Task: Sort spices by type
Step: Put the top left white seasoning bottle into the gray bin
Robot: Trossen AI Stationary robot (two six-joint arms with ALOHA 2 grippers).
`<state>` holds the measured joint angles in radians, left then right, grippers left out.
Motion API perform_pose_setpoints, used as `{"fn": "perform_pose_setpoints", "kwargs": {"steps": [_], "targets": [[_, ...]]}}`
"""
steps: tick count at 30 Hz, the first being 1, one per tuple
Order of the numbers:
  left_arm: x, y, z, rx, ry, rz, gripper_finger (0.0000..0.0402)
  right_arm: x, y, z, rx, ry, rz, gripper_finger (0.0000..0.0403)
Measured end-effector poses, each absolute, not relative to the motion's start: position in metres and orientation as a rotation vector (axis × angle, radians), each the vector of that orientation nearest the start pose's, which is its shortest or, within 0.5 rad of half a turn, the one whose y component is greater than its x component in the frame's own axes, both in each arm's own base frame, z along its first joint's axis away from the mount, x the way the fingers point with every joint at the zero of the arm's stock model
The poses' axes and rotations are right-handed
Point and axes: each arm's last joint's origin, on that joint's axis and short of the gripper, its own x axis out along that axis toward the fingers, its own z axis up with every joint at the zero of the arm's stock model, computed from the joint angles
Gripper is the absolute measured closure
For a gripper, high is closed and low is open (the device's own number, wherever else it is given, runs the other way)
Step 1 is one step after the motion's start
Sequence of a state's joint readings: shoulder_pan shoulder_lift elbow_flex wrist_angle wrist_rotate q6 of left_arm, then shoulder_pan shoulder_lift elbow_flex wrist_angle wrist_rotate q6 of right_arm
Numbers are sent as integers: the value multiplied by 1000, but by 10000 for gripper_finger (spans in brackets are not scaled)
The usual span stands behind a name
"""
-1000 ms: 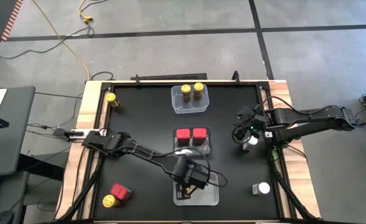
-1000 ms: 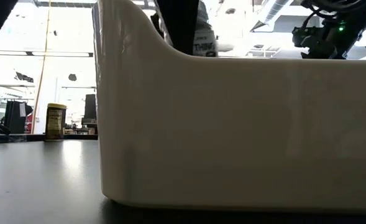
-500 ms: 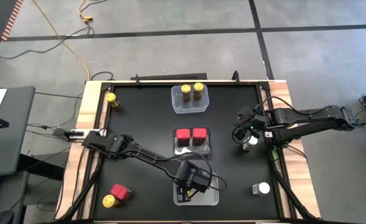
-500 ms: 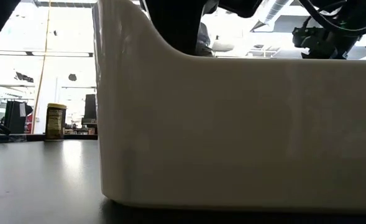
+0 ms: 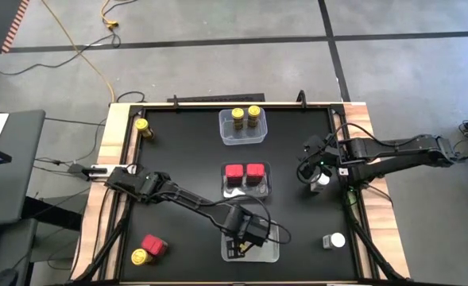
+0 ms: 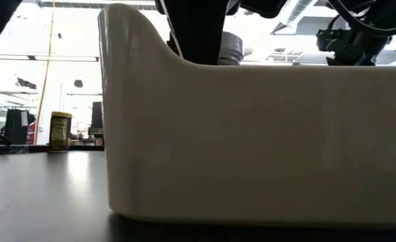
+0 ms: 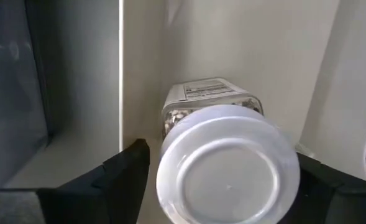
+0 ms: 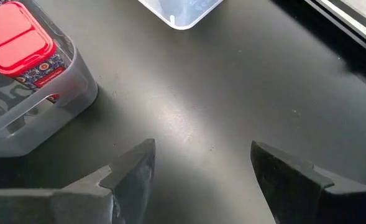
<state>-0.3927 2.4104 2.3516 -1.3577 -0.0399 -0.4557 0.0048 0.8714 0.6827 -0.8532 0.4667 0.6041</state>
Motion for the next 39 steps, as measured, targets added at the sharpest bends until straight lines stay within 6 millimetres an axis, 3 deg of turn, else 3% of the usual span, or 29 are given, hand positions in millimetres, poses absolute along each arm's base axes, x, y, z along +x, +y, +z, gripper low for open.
{"fn": "perform_pose_setpoints", "kwargs": {"steps": [21, 39], "targets": [[444, -182, 231, -84, 1402, 36, 113, 149, -12, 238, 295, 852, -704, 112], [427, -185, 278, -154, 1295, 58, 113, 149, -12, 238, 294, 855, -704, 112]]}}
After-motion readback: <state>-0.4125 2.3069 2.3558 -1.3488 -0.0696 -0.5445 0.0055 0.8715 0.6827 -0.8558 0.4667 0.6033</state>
